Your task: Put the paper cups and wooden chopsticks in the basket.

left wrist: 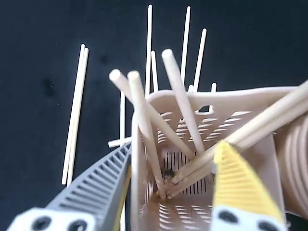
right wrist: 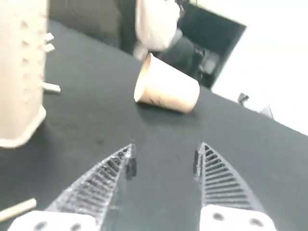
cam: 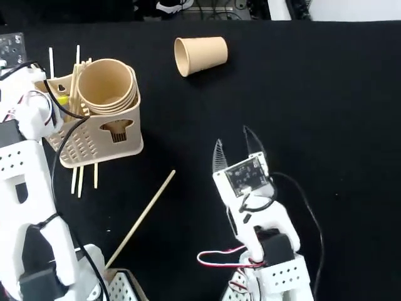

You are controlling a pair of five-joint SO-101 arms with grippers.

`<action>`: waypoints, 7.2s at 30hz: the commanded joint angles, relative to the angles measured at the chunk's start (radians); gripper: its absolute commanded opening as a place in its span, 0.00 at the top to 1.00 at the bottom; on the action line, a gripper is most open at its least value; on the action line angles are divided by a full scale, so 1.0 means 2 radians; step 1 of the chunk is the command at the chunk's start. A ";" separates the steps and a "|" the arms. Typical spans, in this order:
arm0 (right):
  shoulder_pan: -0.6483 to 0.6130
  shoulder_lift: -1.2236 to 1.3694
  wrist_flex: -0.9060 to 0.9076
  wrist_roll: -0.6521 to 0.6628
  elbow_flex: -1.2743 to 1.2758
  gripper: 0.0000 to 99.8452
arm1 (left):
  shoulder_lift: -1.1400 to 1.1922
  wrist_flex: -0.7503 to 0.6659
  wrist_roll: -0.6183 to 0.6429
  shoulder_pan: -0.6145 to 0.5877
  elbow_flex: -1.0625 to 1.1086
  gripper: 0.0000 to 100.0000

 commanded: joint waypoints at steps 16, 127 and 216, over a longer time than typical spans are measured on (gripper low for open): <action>-0.066 0.746 -0.394 -0.005 -0.333 0.78 | -0.002 0.029 -0.002 0.007 0.017 0.74; 0.242 0.066 0.159 0.128 0.005 0.98 | 0.760 0.009 0.174 0.188 -1.004 0.74; 0.212 0.066 0.162 0.119 0.005 0.98 | 0.015 0.110 0.115 0.234 -0.207 0.73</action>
